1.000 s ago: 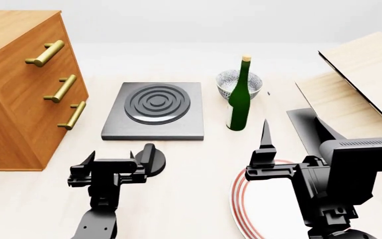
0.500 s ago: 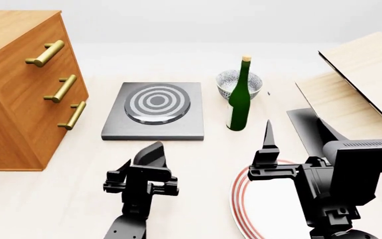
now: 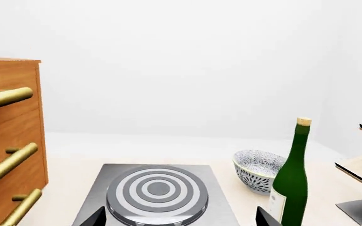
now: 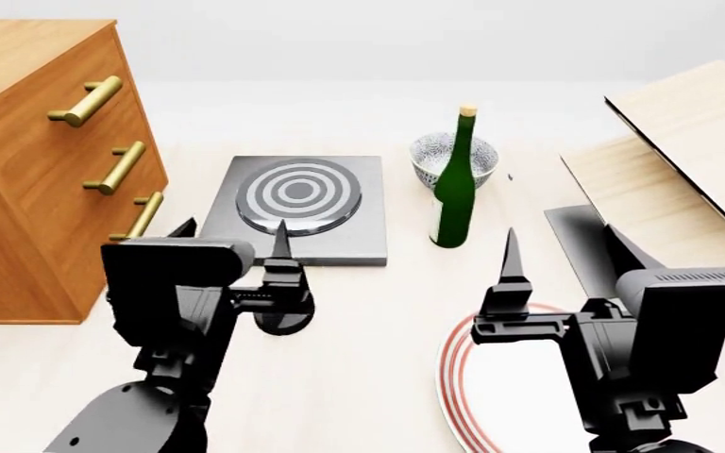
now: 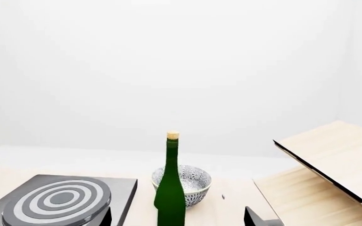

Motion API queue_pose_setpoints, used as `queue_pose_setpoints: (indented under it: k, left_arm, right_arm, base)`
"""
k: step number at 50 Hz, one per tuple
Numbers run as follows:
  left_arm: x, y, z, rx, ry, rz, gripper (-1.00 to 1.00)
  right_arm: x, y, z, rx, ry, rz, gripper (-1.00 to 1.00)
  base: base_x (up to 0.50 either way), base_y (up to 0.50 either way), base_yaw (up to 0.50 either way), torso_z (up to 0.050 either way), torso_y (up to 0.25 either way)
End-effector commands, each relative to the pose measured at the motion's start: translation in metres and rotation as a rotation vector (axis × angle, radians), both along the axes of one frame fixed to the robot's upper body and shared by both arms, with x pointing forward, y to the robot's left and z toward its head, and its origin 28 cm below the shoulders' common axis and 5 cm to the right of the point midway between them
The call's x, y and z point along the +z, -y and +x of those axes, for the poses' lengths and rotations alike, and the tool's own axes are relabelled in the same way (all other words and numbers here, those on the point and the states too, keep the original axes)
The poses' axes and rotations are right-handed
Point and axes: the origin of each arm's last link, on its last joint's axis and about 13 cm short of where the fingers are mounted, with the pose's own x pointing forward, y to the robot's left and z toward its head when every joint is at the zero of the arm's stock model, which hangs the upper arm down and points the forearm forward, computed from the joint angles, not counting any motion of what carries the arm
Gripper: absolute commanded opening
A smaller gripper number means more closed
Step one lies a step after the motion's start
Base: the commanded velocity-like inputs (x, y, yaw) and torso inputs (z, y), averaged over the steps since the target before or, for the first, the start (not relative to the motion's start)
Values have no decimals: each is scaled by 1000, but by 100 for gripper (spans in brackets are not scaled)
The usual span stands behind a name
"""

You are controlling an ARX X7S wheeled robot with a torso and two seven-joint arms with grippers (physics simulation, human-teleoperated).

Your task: Turn on the stove.

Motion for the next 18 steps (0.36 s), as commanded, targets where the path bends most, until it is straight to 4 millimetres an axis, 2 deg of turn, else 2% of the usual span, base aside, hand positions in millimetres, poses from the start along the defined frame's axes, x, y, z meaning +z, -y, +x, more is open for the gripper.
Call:
queue_pose_setpoints:
  k: [1,18]
  left_arm:
    - [30,-11,-44,-7,79,3,100]
    - [23,-14,-43,14,52,-2,100]
  right_arm:
    - [-1,-2,-1,5,0,-1,100]
    - [-3,-2,0,6,-5,-3,100]
  base:
    - [0,0,0,0,0]
    - [0,0,0,0,0]
